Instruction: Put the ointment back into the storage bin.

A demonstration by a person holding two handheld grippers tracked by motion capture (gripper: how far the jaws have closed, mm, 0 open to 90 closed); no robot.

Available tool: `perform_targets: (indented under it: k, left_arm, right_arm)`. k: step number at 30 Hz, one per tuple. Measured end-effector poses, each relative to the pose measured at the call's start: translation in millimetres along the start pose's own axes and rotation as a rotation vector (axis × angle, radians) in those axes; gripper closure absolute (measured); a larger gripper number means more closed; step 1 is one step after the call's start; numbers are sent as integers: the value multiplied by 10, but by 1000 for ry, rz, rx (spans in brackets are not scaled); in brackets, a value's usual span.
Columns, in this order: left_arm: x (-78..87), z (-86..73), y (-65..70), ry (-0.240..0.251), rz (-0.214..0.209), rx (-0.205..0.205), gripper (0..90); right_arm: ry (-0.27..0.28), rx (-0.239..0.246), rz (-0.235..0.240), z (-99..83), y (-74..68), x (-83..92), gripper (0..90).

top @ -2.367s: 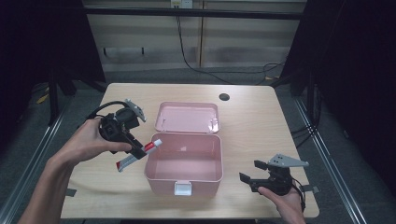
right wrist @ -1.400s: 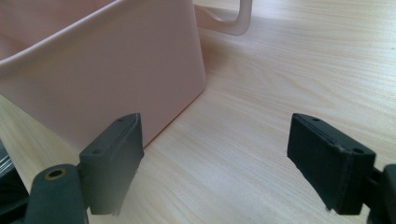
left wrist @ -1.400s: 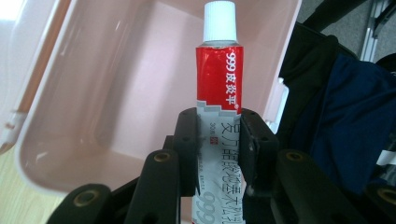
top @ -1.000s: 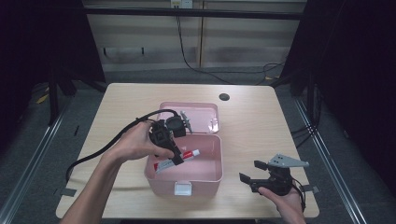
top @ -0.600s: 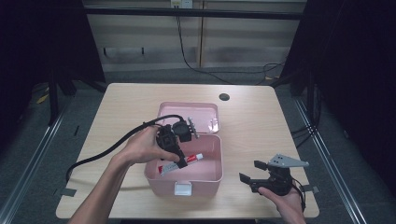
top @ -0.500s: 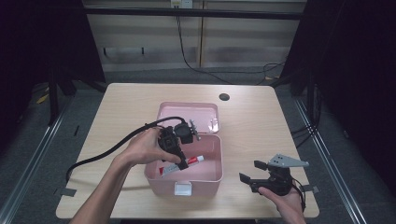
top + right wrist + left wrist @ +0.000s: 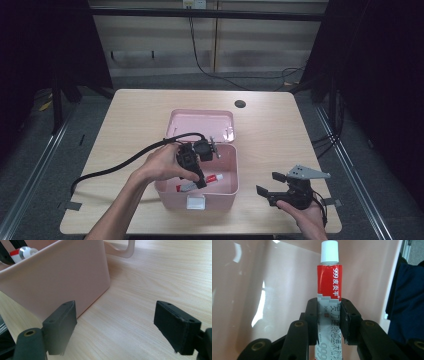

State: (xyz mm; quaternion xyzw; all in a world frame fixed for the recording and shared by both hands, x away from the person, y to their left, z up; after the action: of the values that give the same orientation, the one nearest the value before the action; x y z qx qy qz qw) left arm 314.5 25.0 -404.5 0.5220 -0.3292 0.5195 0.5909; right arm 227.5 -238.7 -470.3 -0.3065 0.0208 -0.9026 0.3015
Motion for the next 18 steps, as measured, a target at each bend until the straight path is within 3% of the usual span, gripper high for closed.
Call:
perform_targets:
  k: [4,18]
  left_arm:
    - [-69,7,-2,-19,-7,-14,706]
    - [-236,18,-48,-45,-28,-1,705]
  right_arm:
    - [2,-2,2,0,0,2,180]
    - [-5,1,1,-4,1,0,180]
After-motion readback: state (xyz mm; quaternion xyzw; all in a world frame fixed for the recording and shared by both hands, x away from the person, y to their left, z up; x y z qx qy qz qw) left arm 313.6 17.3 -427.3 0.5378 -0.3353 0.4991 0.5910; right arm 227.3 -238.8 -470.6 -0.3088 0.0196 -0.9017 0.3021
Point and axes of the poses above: each handheld gripper's, and its own axes: x roughly backward along the jaws, z roughly out of its top, y roughly to its right, the point moved 3 cm from there along -x, roughly forward along the jaws, and after that the axes turned 1 degree about -x, right-handed, at the moved point
